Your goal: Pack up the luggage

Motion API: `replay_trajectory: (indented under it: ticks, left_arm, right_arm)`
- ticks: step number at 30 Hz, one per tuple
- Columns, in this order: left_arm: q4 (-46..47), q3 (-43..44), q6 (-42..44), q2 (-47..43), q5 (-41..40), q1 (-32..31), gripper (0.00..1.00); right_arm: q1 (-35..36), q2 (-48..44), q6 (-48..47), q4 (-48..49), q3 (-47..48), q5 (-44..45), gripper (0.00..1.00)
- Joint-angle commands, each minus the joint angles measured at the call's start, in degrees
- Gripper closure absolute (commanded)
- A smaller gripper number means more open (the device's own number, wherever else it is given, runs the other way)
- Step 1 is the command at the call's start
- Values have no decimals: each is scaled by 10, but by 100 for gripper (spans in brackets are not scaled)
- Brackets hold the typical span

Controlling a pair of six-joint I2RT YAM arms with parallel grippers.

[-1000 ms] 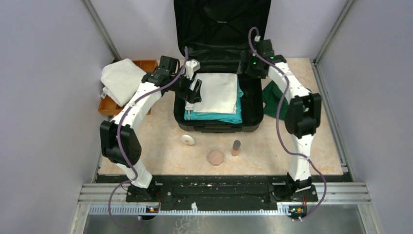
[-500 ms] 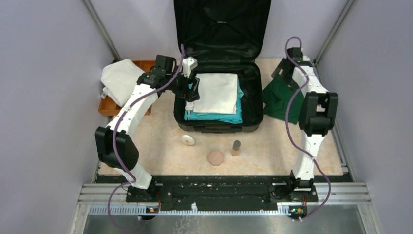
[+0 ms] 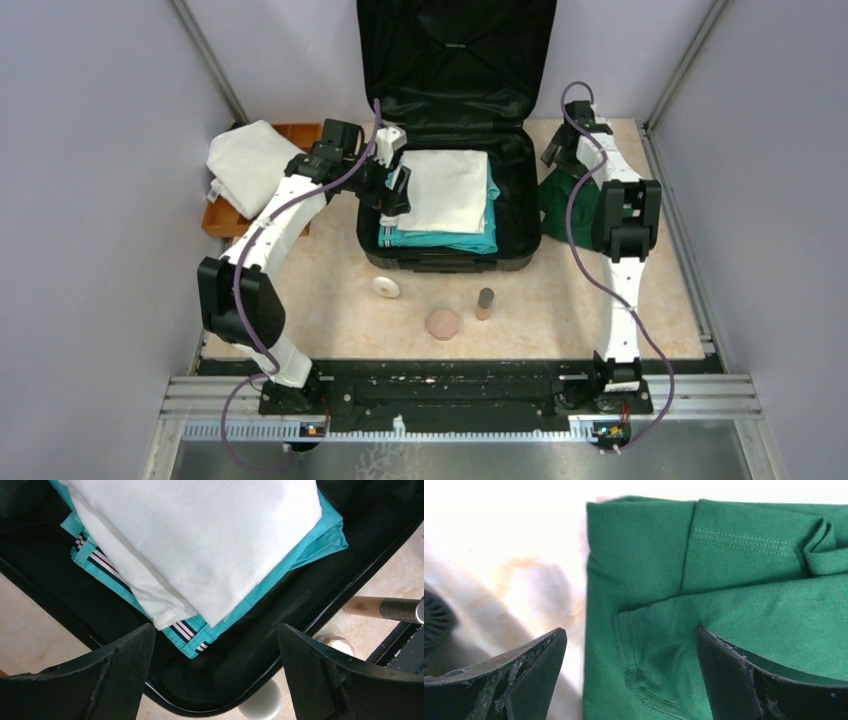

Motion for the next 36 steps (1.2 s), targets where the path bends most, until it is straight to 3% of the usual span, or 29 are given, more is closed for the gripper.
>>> replay_trajectory:
  ticks: [1, 4, 12, 17, 20, 26, 36]
  left_arm:
    - [19, -7, 4, 5, 12, 2, 2]
    - [19, -3, 7, 8, 4, 2, 2]
    - [20, 12, 5, 13, -1, 2, 2]
    - [19, 14, 3, 10, 2, 2, 2]
    - [17, 13, 3, 2, 0, 2, 2]
    - [17, 9, 5, -12, -2, 2, 2]
    - [9, 21, -17, -21, 14, 2, 2]
  right_arm:
    - [12, 39, 0, -25, 27, 21, 1]
    - [13, 54, 2, -40, 29, 28, 5]
    - [14, 59, 6, -63, 4, 66, 34]
    - [12, 61, 1, -74, 12, 60, 71]
    - [-5, 30, 3, -53, -9, 1, 100]
    - [-64, -123, 16, 102, -193, -149, 100]
    - [-99, -347, -2, 210, -359, -290, 100]
